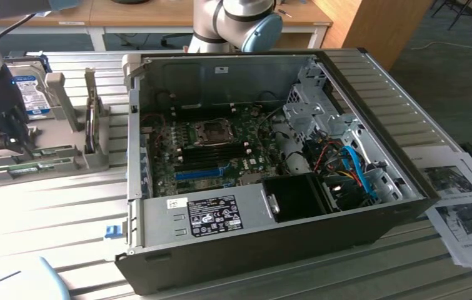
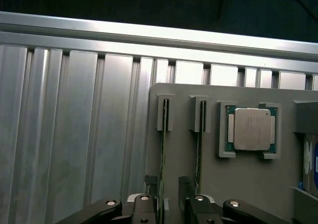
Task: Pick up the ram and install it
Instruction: 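Pick up the ram and move it above insertion slot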
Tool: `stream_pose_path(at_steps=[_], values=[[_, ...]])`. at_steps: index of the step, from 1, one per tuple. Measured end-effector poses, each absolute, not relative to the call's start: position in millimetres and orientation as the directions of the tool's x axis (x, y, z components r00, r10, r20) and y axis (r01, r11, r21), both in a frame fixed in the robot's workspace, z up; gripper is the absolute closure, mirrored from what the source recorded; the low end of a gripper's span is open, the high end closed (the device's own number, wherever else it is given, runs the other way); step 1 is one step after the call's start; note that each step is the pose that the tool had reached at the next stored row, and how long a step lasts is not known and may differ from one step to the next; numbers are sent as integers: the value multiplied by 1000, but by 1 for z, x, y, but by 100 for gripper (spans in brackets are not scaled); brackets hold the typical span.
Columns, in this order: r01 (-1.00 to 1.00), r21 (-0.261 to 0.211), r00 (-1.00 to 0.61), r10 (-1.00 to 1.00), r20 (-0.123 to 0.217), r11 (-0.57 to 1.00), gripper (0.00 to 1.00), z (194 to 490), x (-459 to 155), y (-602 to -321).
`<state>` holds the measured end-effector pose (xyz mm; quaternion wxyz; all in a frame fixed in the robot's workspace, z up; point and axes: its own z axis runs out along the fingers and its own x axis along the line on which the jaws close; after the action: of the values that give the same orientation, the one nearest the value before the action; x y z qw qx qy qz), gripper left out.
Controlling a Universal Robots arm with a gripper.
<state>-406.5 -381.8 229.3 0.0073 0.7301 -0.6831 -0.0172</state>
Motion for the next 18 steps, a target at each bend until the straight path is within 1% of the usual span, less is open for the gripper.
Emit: stream_pose_path(at_steps=[18], values=[[-997,34,66,-998,-15,-67,69,219,-407,-382]])
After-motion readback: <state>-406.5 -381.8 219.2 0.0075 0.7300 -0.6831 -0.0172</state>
